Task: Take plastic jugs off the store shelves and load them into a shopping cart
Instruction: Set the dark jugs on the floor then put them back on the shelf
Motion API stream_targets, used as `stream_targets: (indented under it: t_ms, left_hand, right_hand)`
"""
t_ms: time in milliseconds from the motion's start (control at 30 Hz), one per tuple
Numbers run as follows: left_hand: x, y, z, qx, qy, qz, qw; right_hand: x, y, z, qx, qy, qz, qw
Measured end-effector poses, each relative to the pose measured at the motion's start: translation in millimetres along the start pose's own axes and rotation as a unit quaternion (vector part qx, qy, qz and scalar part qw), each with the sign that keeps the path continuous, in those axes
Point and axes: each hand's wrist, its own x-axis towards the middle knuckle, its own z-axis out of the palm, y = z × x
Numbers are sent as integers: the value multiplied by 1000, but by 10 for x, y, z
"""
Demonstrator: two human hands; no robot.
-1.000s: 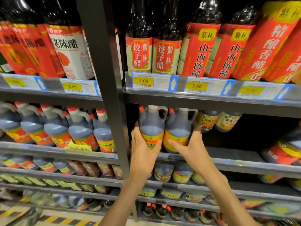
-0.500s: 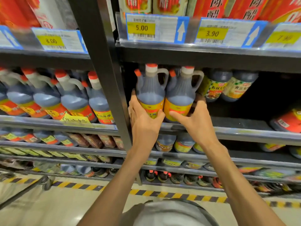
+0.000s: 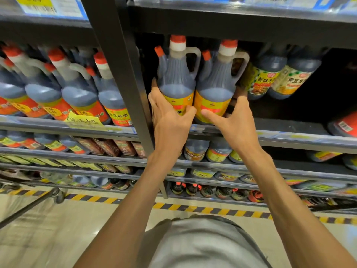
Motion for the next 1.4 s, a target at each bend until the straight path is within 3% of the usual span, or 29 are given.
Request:
stream_targets:
  t_ms: [367,800,1133,1233,1400]
  left_hand:
    - [21,-36,-15,1,-7,12,1000]
    - [-13,53,-63,33,-54,-76,995]
    - [-426,171,-177,67,-58,7,996]
    - [-745,221,-176,95,-69,48,992]
    - [-1378,502,37,165,-135,128,969]
  right_hand:
    - [-28,19,0,37,-26,-18,999]
    - [-95,-33,-13,8,-28,-12,999]
    - [-335,-122,-266,-25,-74,-46,996]
    - [-596,14,-594,-82,-102,-65,989]
    - [-1193,432,-1505,-112,-112,-25,987]
